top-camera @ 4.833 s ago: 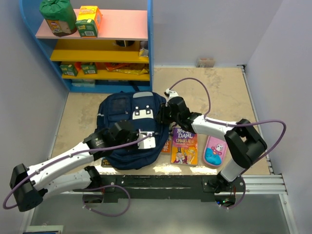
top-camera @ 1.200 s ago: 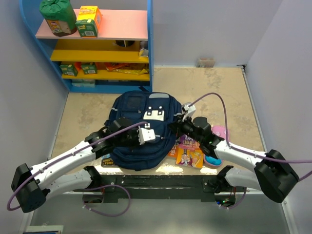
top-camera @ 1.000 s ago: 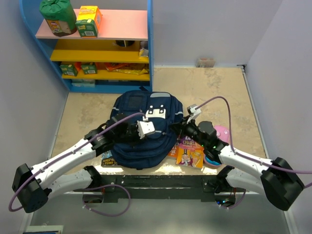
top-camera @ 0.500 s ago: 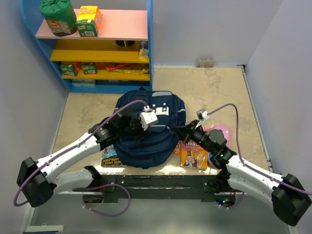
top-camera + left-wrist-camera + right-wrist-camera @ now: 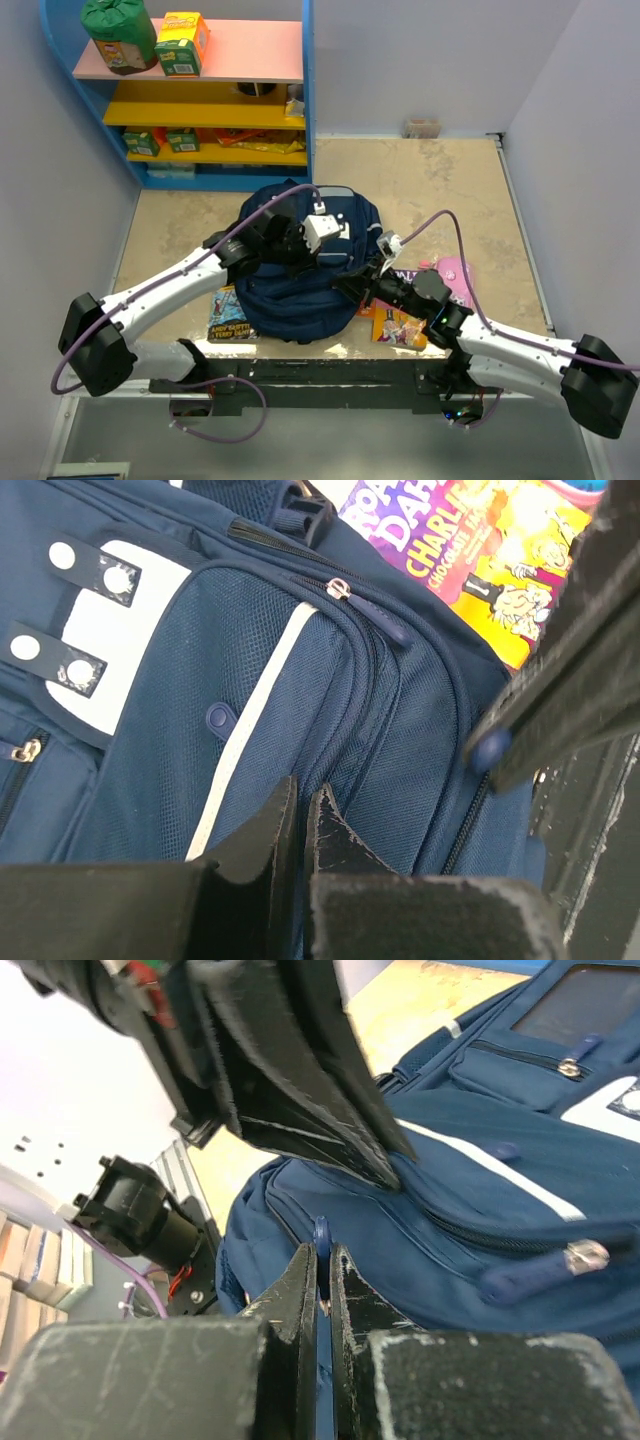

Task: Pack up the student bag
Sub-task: Unzip the student bag at the center of the board.

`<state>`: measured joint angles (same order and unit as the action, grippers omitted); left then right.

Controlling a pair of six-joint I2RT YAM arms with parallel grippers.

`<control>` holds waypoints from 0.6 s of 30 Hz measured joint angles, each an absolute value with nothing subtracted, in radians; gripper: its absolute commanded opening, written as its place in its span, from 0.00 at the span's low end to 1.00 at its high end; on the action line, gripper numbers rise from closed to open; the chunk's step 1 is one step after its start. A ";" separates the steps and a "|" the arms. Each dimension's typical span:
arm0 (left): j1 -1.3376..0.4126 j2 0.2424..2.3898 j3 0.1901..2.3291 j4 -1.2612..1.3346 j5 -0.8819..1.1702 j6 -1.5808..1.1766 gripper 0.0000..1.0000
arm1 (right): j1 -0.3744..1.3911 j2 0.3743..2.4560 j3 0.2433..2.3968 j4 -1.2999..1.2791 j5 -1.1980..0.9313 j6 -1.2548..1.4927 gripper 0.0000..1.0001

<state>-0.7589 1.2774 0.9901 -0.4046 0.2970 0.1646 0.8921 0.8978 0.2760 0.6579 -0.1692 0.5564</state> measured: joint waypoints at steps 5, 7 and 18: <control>-0.758 1.324 1.039 -0.462 0.310 0.155 0.00 | 0.966 0.964 0.329 0.641 -0.123 0.488 0.00; -0.757 1.365 1.090 -0.518 0.319 0.149 0.00 | 1.011 1.015 0.367 0.631 -0.096 0.450 0.00; -0.752 1.498 1.213 -0.658 0.414 0.105 0.00 | 1.281 1.290 0.575 0.536 0.138 0.186 0.00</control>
